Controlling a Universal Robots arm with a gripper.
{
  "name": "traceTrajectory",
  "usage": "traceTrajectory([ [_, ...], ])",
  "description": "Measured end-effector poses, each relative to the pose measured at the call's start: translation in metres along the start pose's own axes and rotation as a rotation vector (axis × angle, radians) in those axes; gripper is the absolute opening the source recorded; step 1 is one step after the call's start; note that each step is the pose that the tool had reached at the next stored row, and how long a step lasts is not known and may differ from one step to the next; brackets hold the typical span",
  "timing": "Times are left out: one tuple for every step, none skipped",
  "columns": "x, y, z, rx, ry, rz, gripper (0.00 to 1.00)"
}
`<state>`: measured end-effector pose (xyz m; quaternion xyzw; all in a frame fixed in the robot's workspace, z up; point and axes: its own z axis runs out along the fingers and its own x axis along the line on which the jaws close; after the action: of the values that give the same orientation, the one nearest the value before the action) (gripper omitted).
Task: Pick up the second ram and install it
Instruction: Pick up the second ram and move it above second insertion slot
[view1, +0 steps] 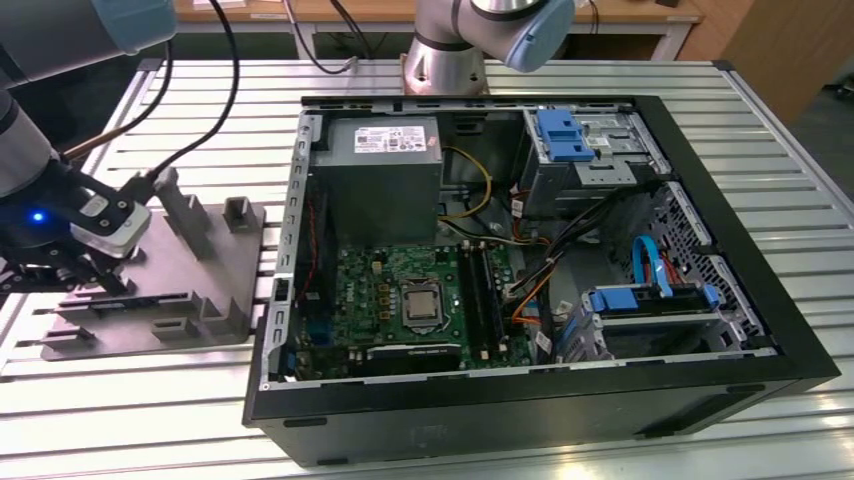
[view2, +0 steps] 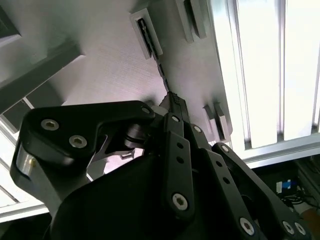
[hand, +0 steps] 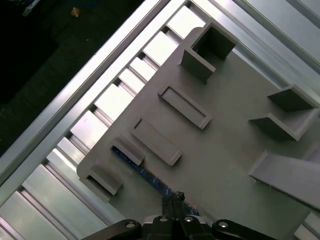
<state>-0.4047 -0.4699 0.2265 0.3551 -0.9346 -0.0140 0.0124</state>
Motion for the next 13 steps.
traceTrajectory([
  [0.0000,0.0000,0.0000,0.0001,0.0003,-0.009,0.11],
  [0.0000,0.0000,0.0000,0.0003,0.0005,-0.017,0.11],
  [0.0000,0.0000,0.0000,0.0004,0.0008,-0.026,0.11],
  [0.0000,0.0000,0.0000,0.0005,0.0012,-0.035,0.11],
  [0.0000,0.0000,0.0000,0.0006,0.0015,-0.044,0.11],
  [0.0000,0.0000,0.0000,0.0007,0.0018,-0.053,0.11],
  [0.0000,0.0000,0.0000,0.0009,0.0021,-0.062,0.11],
  [0.0000,0.0000,0.0000,0.0010,0.0025,-0.070,0.11],
  [0.0000,0.0000,0.0000,0.0011,0.0027,-0.079,0.11],
  [0.0000,0.0000,0.0000,0.0012,0.0030,-0.088,0.11],
  [0.0000,0.0000,0.0000,0.0013,0.0034,-0.097,0.11],
  [0.0000,0.0000,0.0000,0.0014,0.0036,-0.105,0.11],
  [0.0000,0.0000,0.0000,0.0016,0.0040,-0.113,0.11],
])
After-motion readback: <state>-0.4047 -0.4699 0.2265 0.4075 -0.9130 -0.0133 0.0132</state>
